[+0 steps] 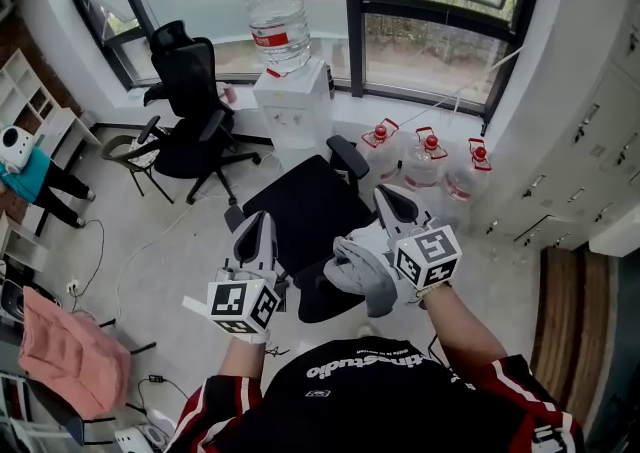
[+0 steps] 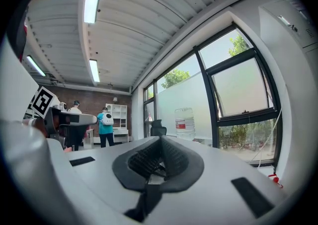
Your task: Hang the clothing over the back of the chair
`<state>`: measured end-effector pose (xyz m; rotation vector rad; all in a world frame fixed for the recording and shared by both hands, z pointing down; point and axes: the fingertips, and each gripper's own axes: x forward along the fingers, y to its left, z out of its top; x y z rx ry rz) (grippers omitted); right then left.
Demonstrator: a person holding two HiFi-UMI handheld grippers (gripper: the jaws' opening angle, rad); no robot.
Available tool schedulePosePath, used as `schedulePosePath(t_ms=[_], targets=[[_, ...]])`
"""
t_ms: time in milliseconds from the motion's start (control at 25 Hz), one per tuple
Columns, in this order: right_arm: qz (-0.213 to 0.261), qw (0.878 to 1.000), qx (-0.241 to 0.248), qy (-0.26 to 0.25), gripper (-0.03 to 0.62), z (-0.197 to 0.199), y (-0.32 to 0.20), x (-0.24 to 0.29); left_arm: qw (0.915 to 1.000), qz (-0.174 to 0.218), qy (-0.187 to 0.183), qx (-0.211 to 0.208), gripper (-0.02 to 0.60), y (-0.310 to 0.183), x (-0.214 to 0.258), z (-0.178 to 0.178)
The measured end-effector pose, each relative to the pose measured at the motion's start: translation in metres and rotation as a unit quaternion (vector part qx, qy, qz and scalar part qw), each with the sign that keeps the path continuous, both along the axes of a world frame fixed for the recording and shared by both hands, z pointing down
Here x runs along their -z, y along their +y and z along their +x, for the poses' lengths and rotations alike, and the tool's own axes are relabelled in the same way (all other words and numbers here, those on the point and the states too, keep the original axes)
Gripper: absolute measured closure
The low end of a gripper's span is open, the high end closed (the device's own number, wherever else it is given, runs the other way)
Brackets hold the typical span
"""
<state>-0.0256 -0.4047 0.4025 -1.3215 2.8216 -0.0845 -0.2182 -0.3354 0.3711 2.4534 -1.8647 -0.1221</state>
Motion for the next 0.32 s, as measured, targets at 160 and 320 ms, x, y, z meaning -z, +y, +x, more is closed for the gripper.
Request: schedulePosePath(t_ms=[160, 320], targets=[[-0.002, 1.000, 0.000, 0.001, 0.582, -0.0009, 0.0004, -0.0021, 1.0000, 0.000, 0.002, 0.001, 0.554, 0.0002, -0.0005, -0.0003], [-0.004, 1.000, -0.001, 0.000, 0.582, -0.0013, 0.0017, -0.0028, 1.0000, 0.001, 0.003, 0.000, 0.554, 0.0008, 0.0010, -0.0014]])
